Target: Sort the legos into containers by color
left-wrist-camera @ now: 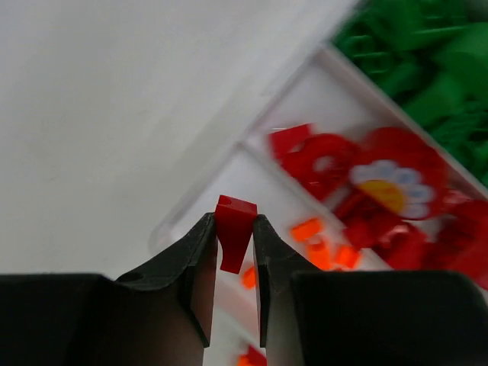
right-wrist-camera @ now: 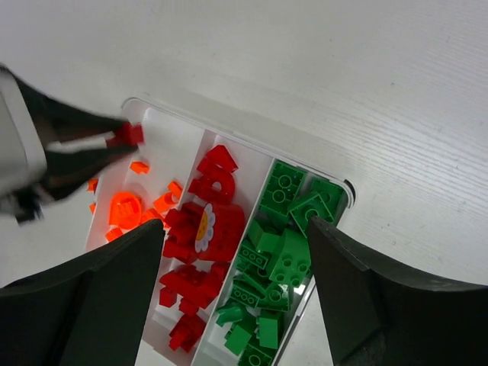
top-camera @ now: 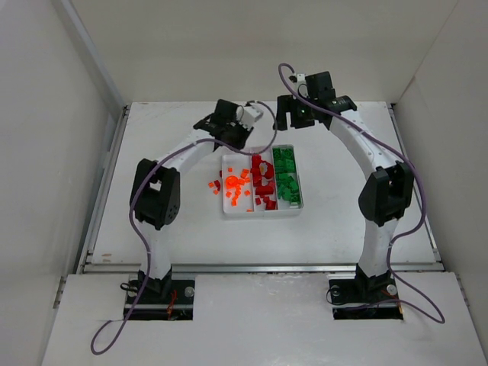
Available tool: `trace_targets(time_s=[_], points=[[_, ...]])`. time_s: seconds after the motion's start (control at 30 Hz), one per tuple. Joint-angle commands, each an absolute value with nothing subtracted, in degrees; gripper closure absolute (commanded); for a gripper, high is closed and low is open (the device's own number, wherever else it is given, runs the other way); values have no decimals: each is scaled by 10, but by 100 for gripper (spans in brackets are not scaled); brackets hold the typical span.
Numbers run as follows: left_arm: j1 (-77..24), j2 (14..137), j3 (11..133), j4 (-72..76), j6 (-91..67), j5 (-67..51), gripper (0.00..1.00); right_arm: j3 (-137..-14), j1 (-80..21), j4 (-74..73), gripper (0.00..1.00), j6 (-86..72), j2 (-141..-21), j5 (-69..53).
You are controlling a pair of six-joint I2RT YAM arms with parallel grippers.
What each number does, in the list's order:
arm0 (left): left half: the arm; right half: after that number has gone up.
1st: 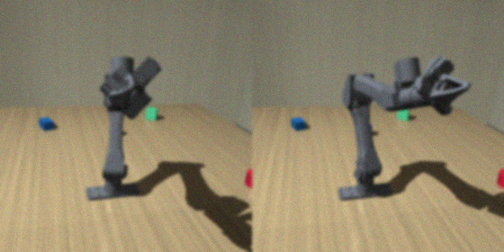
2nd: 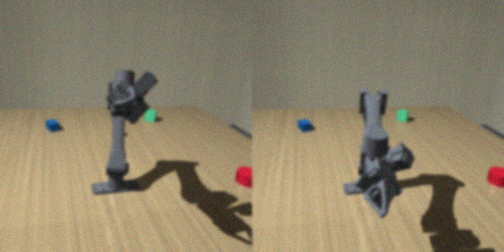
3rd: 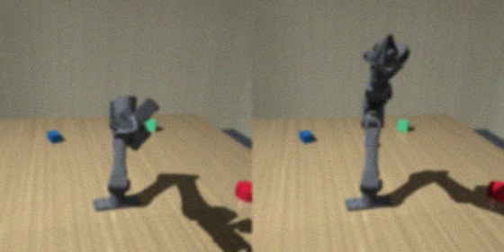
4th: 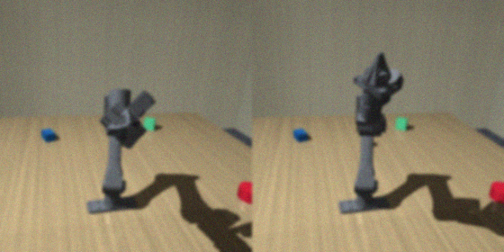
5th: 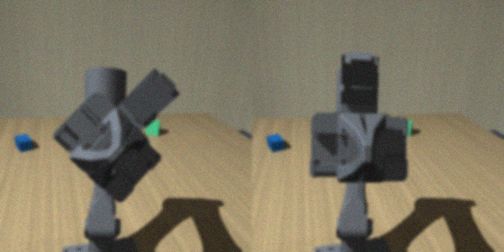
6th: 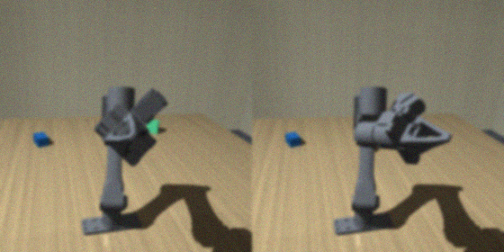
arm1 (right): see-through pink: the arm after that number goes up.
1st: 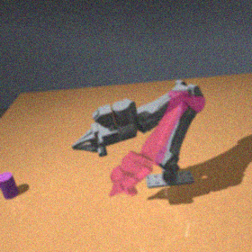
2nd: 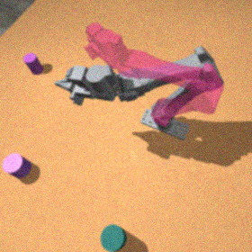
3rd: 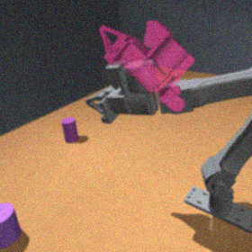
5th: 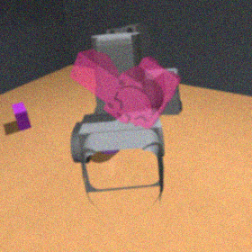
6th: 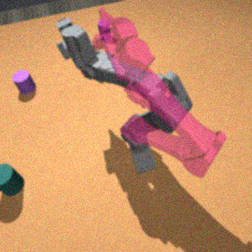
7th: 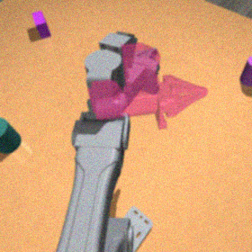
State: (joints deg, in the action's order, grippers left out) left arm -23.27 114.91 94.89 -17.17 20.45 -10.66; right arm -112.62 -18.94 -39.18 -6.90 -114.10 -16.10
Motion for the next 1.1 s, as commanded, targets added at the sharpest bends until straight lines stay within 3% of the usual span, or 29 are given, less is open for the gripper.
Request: trace_targets(time_s=[0.0, 0.2, 0.43, 0.47, 0.5, 0.63, 0.77, 1.07], points=[[-265, 1135, 944, -197, 199, -217, 100, -1115, -193, -387, 19, -68, -1111, -143], [-321, 1140, 909, -204, 218, -265, 100, -1071, -193, -381, 19, -57, -1079, -129], [-379, 1145, 889, -190, 229, -232, 99, -1061, -193, -392, 19, -52, -1074, -129], [-379, 1145, 889, -190, 229, -222, 96, -1061, -193, -392, 19, -47, -1069, -129], [-384, 1145, 882, -190, 229, -217, 85, -1054, -193, -392, 19, -47, -1069, -129], [-389, 1145, 876, -190, 229, -202, 58, -1040, -193, -392, 19, -47, -1056, -129], [-395, 1145, 891, -196, 229, -202, 42, -1034, -193, -386, 19, -41, -1050, -124], [-395, 1145, 910, -201, 219, -197, 42, -1034, -193, -386, 19, -41, -1050, -124]])
